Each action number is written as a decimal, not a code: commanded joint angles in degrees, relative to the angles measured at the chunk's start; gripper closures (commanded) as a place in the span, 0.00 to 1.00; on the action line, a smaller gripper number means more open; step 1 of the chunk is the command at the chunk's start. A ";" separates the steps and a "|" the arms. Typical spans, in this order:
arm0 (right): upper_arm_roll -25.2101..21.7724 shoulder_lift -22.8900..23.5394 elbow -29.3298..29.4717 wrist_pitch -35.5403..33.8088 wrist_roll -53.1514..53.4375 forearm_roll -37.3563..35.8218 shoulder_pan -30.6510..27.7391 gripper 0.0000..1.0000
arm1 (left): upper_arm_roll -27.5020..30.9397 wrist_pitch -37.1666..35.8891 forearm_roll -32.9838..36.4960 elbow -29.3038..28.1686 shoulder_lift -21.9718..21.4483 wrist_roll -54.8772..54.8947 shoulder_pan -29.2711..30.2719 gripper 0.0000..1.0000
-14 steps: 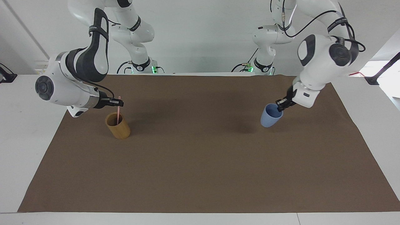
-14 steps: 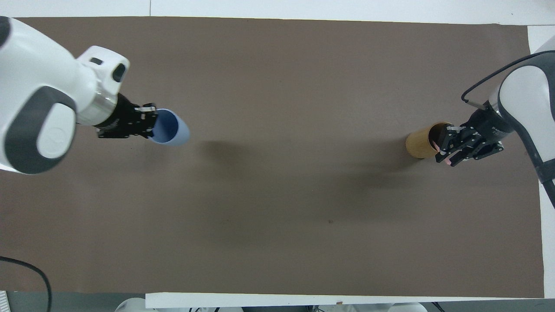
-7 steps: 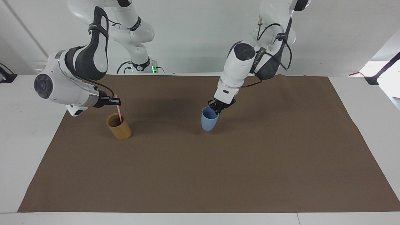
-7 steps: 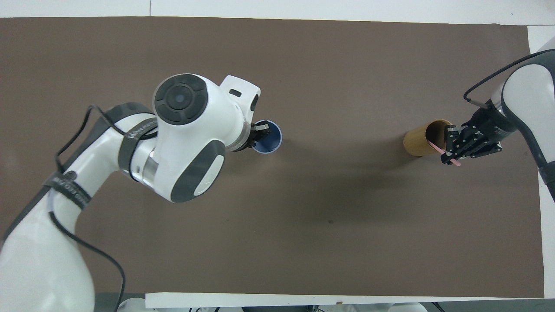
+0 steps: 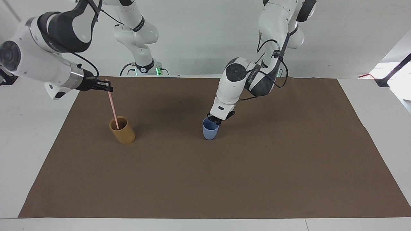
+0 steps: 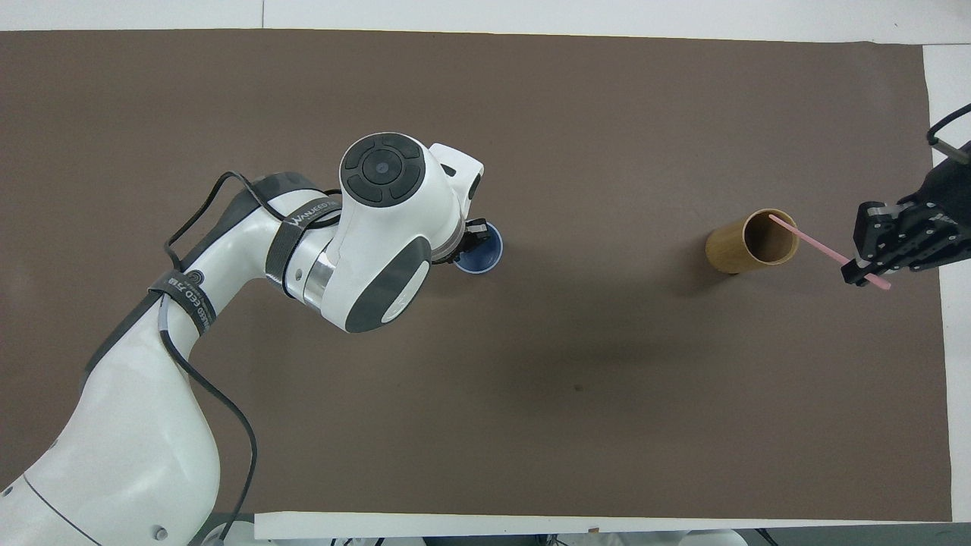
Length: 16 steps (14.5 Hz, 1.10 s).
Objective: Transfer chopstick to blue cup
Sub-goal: 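Lift the chopstick with the right gripper while the left gripper releases the cup, then bring the right gripper's chopstick over the cup while the left gripper retracts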
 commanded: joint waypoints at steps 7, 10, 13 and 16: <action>11.72 0.51 6.10 2.62 33.96 16.14 0.46 1.00 | 0.90 -4.41 0.49 3.08 -1.64 -0.40 1.93 0.00; 14.37 0.51 5.05 7.99 40.82 16.32 3.70 1.00 | 0.90 -5.73 0.66 3.44 -5.59 0.12 5.00 0.00; 14.37 -0.88 1.37 15.62 49.25 18.33 8.54 1.00 | 1.25 -10.64 1.19 3.35 -10.25 1.17 7.55 0.00; 14.37 -5.01 -9.86 29.58 53.85 23.95 12.22 1.00 | 2.13 -22.48 9.14 2.65 -14.73 3.99 10.10 0.00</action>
